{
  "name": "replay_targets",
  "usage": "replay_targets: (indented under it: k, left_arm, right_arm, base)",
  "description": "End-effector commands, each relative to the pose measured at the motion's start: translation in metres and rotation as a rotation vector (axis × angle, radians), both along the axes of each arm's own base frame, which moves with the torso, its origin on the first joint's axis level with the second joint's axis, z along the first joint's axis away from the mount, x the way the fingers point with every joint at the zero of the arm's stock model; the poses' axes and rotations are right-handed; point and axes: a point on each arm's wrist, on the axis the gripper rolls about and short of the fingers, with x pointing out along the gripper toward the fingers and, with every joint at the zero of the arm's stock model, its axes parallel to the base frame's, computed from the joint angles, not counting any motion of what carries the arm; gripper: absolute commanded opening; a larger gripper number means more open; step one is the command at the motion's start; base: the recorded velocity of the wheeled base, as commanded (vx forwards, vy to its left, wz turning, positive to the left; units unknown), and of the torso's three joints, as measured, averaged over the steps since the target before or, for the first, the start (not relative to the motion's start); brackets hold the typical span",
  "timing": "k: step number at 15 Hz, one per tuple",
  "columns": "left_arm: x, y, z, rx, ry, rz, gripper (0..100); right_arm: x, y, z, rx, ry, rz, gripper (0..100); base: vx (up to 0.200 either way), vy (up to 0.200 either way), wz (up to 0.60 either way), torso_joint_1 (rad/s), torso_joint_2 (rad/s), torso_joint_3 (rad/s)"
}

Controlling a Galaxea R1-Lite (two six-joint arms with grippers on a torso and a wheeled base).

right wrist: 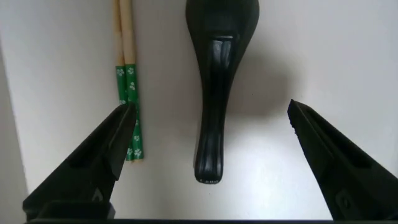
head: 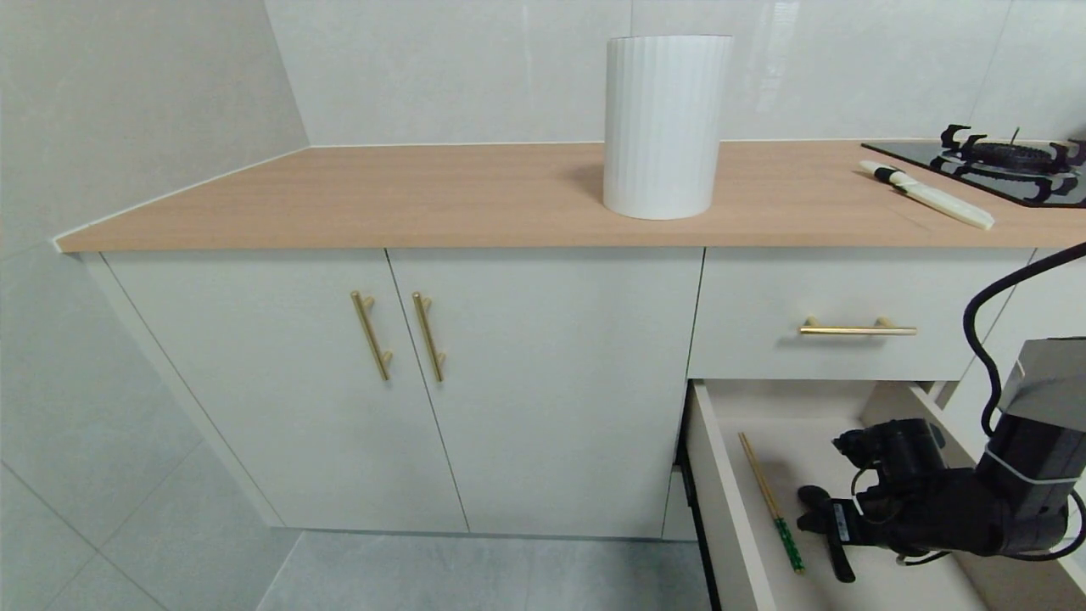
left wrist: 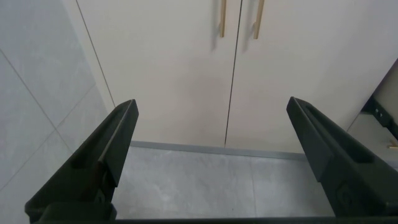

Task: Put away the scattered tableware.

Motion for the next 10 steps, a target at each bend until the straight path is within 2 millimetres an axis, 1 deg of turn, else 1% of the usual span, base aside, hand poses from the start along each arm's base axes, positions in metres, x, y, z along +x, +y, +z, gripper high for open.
replay_targets:
  k: [1,3,4,5,6,7,8,9,10]
  left_arm:
    - [0.0,0.0,0.0,0.0,0.0,0.001,100]
    - [0.0,0.0,0.0,0.0,0.0,0.001,100]
    - [0.0,0.0,0.0,0.0,0.0,0.001,100]
    - [0.0,0.0,0.0,0.0,0.0,0.001,100]
    - [0.0,0.0,0.0,0.0,0.0,0.001,100]
    - [0.0,0.0,0.0,0.0,0.0,0.001,100]
    - [0.0,0.0,0.0,0.0,0.0,0.001,100]
    - [0.0,0.0,0.0,0.0,0.0,0.001,100]
    - [0.0,0.0,0.0,0.0,0.0,0.001,100]
  right_arm:
    - [-0.013,0.0,0.05,0.016,-0.133,-0.009,100]
    - [-0.032,-0.001,0.082,0.024,-0.216,-0.013,100]
    - [-0.046,-0.002,0.099,0.025,-0.26,-0.012,100]
    - [-0.054,-0.002,0.108,0.026,-0.287,-0.012,100]
    - [-0.079,-0.003,0.126,0.028,-0.319,-0.012,100]
    - [-0.093,-0.003,0.138,0.031,-0.328,-0.008,100]
    - [-0.102,-0.004,0.143,0.034,-0.321,-0.006,100]
    - [-0.122,-0.003,0.159,0.048,-0.296,0.014,100]
    - [-0.126,-0.003,0.162,0.053,-0.291,0.021,100]
  base:
    - [0.0,0.0,0.0,0.0,0.0,0.0]
    - [0.0,0.0,0.0,0.0,0.0,0.0]
    - [0.0,0.0,0.0,0.0,0.0,0.0]
    - [0.0,0.0,0.0,0.0,0.0,0.0]
    - [0.0,0.0,0.0,0.0,0.0,0.0]
    - [0.0,0.0,0.0,0.0,0.0,0.0]
    - [0.0,0.0,0.0,0.0,0.0,0.0]
    - [0.0,0.0,0.0,0.0,0.0,0.0]
    - [0.0,0.0,0.0,0.0,0.0,0.0]
